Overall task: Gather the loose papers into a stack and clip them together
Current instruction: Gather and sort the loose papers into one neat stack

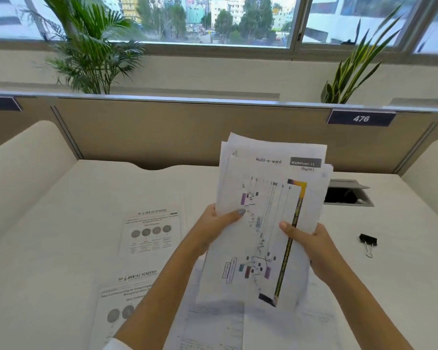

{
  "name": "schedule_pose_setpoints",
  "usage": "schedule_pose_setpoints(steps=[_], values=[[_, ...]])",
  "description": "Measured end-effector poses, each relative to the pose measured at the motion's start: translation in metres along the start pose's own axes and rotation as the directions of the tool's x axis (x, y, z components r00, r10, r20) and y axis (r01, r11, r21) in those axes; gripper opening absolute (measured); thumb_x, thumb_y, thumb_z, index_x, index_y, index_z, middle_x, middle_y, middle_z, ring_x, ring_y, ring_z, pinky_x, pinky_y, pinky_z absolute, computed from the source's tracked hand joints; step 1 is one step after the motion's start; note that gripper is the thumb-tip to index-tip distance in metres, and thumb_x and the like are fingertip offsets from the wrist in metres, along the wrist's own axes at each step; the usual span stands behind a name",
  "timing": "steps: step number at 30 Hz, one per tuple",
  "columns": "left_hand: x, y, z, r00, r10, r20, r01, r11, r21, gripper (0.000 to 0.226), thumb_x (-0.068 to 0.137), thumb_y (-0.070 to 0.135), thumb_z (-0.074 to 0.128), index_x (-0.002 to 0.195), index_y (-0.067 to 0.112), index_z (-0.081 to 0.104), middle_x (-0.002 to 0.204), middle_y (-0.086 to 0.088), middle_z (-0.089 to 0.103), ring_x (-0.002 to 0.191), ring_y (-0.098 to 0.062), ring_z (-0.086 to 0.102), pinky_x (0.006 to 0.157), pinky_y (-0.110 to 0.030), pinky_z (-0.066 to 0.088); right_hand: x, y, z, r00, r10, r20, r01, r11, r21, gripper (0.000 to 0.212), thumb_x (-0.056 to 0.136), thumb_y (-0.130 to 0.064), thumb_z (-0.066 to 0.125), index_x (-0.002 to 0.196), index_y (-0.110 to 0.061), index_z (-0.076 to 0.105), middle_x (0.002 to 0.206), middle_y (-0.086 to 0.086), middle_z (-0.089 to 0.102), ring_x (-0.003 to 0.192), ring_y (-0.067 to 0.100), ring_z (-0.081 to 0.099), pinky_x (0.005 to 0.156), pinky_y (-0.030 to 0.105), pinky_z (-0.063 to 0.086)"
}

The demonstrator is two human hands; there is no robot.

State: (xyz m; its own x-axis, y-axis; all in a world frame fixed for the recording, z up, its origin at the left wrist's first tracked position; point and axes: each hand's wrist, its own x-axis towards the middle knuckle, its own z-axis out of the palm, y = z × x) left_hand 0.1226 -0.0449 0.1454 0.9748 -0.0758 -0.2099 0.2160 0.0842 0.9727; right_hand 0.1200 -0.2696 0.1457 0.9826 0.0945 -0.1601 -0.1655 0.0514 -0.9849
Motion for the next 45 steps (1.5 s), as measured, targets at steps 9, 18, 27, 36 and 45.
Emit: schedule_pose_setpoints(steps=[9,18,27,36,45], values=[[-0.028,-0.003,-0.01,0.94,0.33,-0.09,-0.325,0.943,0.069,0.048,0.066,0.065,0.071,0.101,0.033,0.063,0.09,0.009,0.075,0.084,-0.021,0.073,0.067,-0.034,0.06,-0.022,-0.004,0.032,0.968,-0.242,-0.066,0.243,0.97,0.01,0.023,0.079,-0.01,0.073,0.094,-0.027,0.07,0.084,-0.012,0.077,0.079,0.009,0.073,0.062,0.026,0.059],[-0.03,-0.048,-0.026,0.979,0.15,-0.137,-0.141,0.987,0.072,0.041,0.071,0.05,0.078,0.107,0.031,0.068,0.1,0.002,0.075,0.099,-0.023,0.069,0.082,-0.04,0.059,-0.015,0.036,0.037,0.991,-0.116,-0.066,0.113,0.993,-0.046,0.029,0.074,-0.009,0.079,0.099,-0.021,0.07,0.092,-0.003,0.075,0.078,0.01,0.073,0.06,0.024,0.057],[-0.011,-0.032,-0.022,0.963,0.199,-0.184,-0.204,0.979,-0.013,0.016,0.077,0.035,0.071,0.09,0.045,0.072,0.089,-0.001,0.076,0.082,-0.025,0.073,0.07,-0.043,0.061,0.001,0.027,0.049,0.971,-0.216,-0.102,0.217,0.976,-0.004,0.027,0.076,-0.009,0.077,0.096,-0.025,0.069,0.079,-0.011,0.075,0.072,0.01,0.073,0.056,0.025,0.057],[-0.01,-0.074,-0.029,0.973,0.138,-0.183,-0.111,0.982,0.152,0.024,0.087,0.029,0.067,0.11,0.032,0.061,0.103,0.008,0.069,0.095,-0.001,0.063,0.067,-0.009,0.051,0.006,0.082,0.041,0.992,-0.06,-0.108,0.043,0.987,-0.157,0.015,0.08,-0.017,0.076,0.088,-0.028,0.07,0.095,0.003,0.073,0.087,0.015,0.068,0.069,0.024,0.056],[-0.018,-0.065,-0.021,0.973,0.103,-0.206,-0.079,0.99,0.121,0.036,0.089,0.031,0.066,0.122,0.02,0.057,0.111,0.0,0.069,0.099,-0.017,0.069,0.085,-0.037,0.058,0.006,0.059,0.025,0.948,-0.241,-0.207,0.176,0.941,-0.288,0.024,0.085,-0.02,0.07,0.108,-0.021,0.061,0.096,-0.005,0.068,0.084,0.008,0.068,0.065,0.022,0.059]])
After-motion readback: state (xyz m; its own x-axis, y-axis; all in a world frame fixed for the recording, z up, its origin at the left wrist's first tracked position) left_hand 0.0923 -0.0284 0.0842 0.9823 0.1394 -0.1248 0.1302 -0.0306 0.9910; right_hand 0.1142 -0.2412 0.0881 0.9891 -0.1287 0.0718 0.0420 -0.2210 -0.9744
